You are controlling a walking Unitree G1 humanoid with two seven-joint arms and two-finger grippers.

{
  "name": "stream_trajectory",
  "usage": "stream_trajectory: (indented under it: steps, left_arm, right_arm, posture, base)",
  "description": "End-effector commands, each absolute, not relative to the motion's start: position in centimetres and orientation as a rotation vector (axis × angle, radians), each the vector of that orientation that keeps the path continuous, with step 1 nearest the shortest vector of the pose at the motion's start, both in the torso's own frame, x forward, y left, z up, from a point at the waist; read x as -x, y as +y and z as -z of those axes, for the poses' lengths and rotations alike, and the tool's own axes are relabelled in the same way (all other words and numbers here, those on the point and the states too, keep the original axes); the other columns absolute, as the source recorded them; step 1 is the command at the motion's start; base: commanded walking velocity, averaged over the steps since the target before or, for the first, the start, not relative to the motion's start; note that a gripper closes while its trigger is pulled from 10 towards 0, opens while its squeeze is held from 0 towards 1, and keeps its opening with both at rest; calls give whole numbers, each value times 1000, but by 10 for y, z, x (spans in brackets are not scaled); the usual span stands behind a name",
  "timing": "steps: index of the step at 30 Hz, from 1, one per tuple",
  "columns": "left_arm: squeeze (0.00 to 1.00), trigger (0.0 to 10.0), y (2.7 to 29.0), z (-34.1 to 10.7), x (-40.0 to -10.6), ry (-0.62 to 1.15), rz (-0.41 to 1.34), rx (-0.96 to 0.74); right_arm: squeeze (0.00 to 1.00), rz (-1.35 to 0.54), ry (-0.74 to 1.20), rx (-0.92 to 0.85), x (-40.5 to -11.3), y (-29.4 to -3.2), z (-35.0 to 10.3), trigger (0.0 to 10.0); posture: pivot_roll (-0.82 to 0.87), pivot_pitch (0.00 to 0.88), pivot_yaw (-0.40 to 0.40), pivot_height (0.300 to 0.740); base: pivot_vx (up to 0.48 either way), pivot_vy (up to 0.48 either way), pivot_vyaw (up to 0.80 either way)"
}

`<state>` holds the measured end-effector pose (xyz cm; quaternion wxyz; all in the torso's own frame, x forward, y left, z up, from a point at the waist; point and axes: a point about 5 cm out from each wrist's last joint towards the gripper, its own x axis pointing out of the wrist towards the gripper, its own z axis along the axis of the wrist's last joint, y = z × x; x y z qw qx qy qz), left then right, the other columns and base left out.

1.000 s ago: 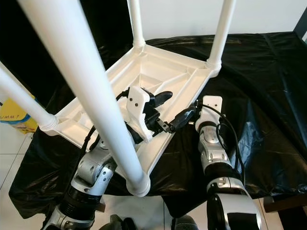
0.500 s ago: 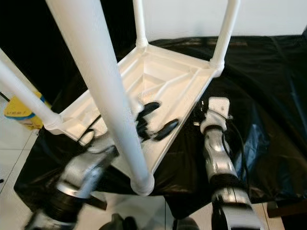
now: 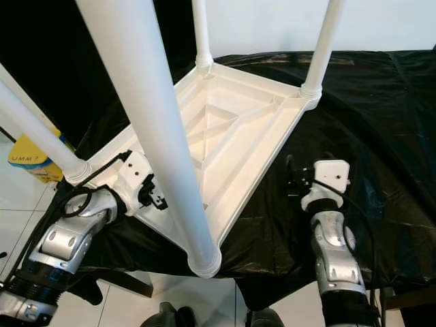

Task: Building children table

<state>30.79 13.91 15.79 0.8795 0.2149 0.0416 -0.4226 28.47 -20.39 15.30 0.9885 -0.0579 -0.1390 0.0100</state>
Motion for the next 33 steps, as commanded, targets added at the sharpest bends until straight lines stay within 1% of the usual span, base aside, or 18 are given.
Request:
stream_trajectory:
  steps: [1,3,7,11,13,14,15,18,22,23,28,30,33]
  left_arm:
    - [0,10000,143,-152,-307,118,923,-477]
    - [0,10000,144,-152,-307,120,925,-480]
    - [0,10000,154,-147,-311,160,957,-553]
    - [0,10000,157,-145,-314,171,966,-577]
    - [0,10000,156,-139,-321,193,953,-661]
    - [0,10000,156,-139,-321,193,953,-661]
    - [0,10000,153,-133,-330,223,924,-731]
    - [0,10000,147,-128,-335,234,915,-750]
    - [0,10000,137,-126,-336,240,952,-713]
    - [0,10000,131,-123,-336,255,997,-711]
    - [0,10000,128,-116,-332,308,1083,-722]
    - [0,10000,131,-113,-331,342,1134,-738]
    - [0,10000,134,-112,-333,351,1127,-751]
  right_arm:
    - [0,-49,-257,111,-281,-203,-150,10000]
    - [0,-50,-258,112,-281,-203,-150,10000]
    - [0,-67,-248,116,-278,-203,-154,10000]
    - [0,-77,-238,114,-276,-202,-156,10000]
    - [0,-89,-229,111,-276,-200,-157,10000]
    - [0,-89,-229,111,-276,-200,-157,10000]
    - [0,-101,-226,106,-276,-196,-158,10000]
    - [0,-106,-226,103,-276,-195,-159,10000]
    - [0,-112,-223,101,-275,-193,-159,10000]
    - [0,-114,-220,100,-274,-193,-160,10000]
    - [0,-114,-215,100,-272,-193,-159,10000]
    - [0,-103,-206,102,-269,-194,-158,10000]
    - [0,-97,-203,101,-267,-194,-157,10000]
  posture:
    - [-143,149,55,740]
    - [-143,149,55,740]
    - [-145,151,55,740]
    - [-143,153,54,740]
    - [-139,154,53,740]
    - [-139,154,53,740]
    - [-138,155,55,740]
    - [-140,159,58,740]
    - [-145,166,64,740]
    - [-147,168,66,740]
    - [-152,175,79,740]
    - [-156,182,90,740]
    - [-157,184,95,740]
  base:
    - [0,0,0]
    - [0,0,0]
    - [0,0,0]
    - [0,0,0]
    - [0,0,0]
    - [0,0,0]
    - [0,0,0]
    - [0,0,0]
    - [0,0,0]
    - [0,0,0]
    - [0,0,0]
    - [0,0,0]
    - [0,0,0]
